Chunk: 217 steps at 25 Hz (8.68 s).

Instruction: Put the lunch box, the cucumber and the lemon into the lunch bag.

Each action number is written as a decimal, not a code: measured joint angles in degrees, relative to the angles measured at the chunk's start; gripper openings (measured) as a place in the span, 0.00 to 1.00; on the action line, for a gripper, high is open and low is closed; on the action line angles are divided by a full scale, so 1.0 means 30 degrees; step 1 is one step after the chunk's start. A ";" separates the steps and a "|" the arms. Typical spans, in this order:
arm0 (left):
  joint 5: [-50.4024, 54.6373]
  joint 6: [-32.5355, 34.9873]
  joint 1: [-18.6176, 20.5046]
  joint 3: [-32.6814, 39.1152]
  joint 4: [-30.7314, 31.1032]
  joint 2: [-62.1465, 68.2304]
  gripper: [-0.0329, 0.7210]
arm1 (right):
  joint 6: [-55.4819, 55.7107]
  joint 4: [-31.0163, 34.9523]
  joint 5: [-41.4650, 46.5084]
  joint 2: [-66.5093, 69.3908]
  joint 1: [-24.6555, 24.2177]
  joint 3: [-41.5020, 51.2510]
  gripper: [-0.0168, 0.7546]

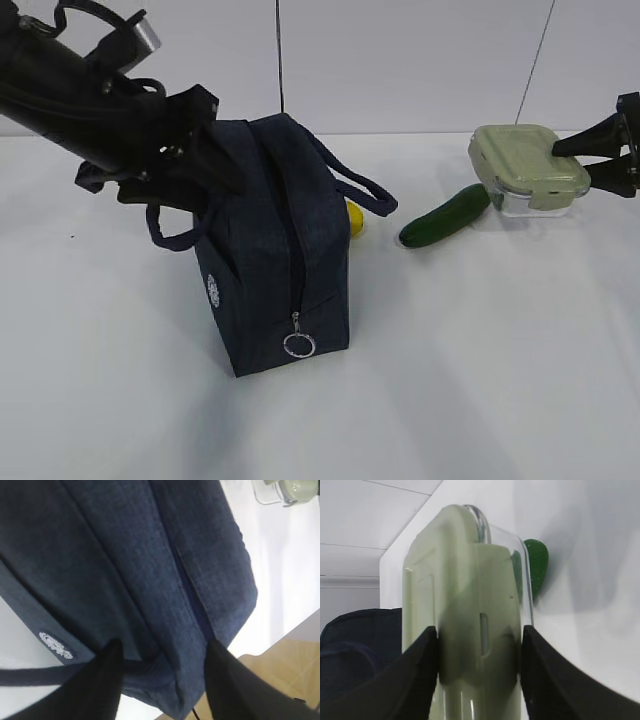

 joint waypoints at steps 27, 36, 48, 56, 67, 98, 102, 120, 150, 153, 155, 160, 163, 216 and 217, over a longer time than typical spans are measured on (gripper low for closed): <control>-0.0771 0.0077 0.0000 0.0000 -0.2108 0.0439 0.42 | 0.0000 0.0470 0.0000 0.0000 0.0000 0.0000 0.50; -0.0921 0.0044 0.0000 -0.0006 -0.3105 0.1015 0.63 | 0.0000 0.0547 0.0000 0.0000 0.0000 0.0000 0.50; -0.0429 0.0053 0.0000 -0.0559 -0.3725 0.2097 0.27 | 0.0000 0.0591 0.0000 0.0000 0.0000 0.0000 0.50; -0.0415 0.0457 0.0000 -0.0559 -0.3725 0.2118 0.05 | 0.0104 0.1188 0.0000 0.0000 0.0000 0.0000 0.50; -0.0415 0.0777 0.0000 -0.0600 -0.2532 0.2118 0.04 | 0.0425 0.1592 -0.0037 -0.0163 0.1642 0.0000 0.50; -0.0831 0.0958 0.0000 -0.0600 -0.2165 0.2118 0.04 | 0.2917 0.3591 0.0419 -0.2321 0.7967 -0.3483 0.50; -0.1014 0.0958 0.0000 -0.0600 -0.2388 0.2118 0.04 | 0.3340 0.3082 0.0419 -0.2321 0.8664 -0.3533 0.50; -0.1402 0.1078 0.0000 -0.0600 -0.2955 0.2118 0.04 | 0.4580 -0.2158 0.0752 -0.2321 1.0593 -0.3581 0.50; -0.0751 0.1877 0.0000 -0.0600 -0.4640 0.2118 0.04 | 0.4719 -0.7982 -0.1096 -0.1491 1.3294 -0.3626 0.50; -0.0751 0.1877 0.0000 -0.0600 -0.4684 0.2118 0.04 | 0.4675 -0.8560 -0.1916 -0.1357 1.3825 -0.3626 0.50; -0.0751 0.1877 0.0000 -0.0600 -0.4684 0.2118 0.04 | 0.4546 -0.8560 -0.2203 -0.1040 1.4045 -0.3626 0.50; -0.0751 0.1877 0.0000 -0.0600 -0.4766 0.2118 0.04 | 0.4178 -0.8447 -0.2224 0.0302 1.4273 -0.3626 0.50; -0.0751 0.1877 0.0000 -0.0600 -0.4845 0.2118 0.04 | 0.3776 -0.8232 -0.2224 0.0492 1.4285 -0.3626 0.50; -0.0257 0.2878 0.0283 -0.0608 -0.3857 0.2144 0.04 | 1.7881 -1.9697 0.1655 0.0941 0.9854 -1.3053 0.63; -0.0257 0.3023 0.0367 -0.0608 -0.3816 0.2144 0.04 | 1.8224 -1.9697 0.1684 0.1180 0.9854 -1.3053 0.63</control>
